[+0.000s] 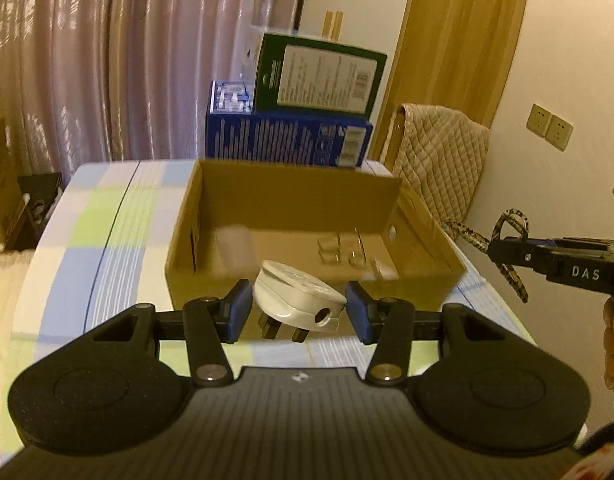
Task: Organize rigid objects
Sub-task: 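Carry the white plug and claw clip over the cardboard box, then release the plug and claw clip into the box from both grippers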
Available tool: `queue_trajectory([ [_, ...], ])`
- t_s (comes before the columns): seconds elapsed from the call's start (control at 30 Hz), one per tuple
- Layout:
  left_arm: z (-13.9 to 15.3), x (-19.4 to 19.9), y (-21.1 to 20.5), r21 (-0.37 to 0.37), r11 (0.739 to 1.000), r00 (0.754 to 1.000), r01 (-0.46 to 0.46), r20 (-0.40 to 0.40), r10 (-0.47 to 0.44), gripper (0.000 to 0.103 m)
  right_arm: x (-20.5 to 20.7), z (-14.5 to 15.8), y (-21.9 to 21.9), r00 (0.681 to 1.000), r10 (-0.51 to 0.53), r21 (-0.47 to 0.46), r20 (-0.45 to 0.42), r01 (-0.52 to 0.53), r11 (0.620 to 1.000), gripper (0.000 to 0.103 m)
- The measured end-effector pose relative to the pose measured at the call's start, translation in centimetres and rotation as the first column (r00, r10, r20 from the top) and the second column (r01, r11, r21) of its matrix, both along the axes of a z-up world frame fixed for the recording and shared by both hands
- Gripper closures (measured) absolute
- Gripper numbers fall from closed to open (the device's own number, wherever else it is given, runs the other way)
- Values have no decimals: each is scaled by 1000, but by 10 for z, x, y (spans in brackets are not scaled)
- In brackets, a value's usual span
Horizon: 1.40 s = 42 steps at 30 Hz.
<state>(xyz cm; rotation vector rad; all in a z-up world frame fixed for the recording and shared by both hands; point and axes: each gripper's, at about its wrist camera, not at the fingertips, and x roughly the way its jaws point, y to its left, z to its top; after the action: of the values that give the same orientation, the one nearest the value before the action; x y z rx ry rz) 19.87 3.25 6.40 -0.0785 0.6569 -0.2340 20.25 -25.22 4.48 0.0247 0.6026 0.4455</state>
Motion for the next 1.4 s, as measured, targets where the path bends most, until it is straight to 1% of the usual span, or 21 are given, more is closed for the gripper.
queue_trajectory([
  [0.17,7,49,-1,23,1000,1000,9,-8,-9,57,42,-2,8,1000,-4,-11,-29,4,1000,81],
  [0.27,2,72,-1,26,1000,1000,3,-25,-2,57,62,-7,15,998,4,-8,-57,-4,1000,81],
  [0.43,-8,102,-2,34,999,998,4,-60,-2,57,87,-22,29,995,20,-30,-98,-23,999,81],
  [0.67,-30,119,-1,57,998,995,10,-102,-4,57,104,-38,37,992,19,-45,-126,-25,999,81],
  [1.0,-54,132,3,57,998,988,2,-153,7,57,115,-54,42,988,21,-61,-151,-31,998,81],
  [1.4,-63,136,6,55,998,985,-16,-171,25,57,120,-61,46,986,23,-65,-165,-34,997,81],
])
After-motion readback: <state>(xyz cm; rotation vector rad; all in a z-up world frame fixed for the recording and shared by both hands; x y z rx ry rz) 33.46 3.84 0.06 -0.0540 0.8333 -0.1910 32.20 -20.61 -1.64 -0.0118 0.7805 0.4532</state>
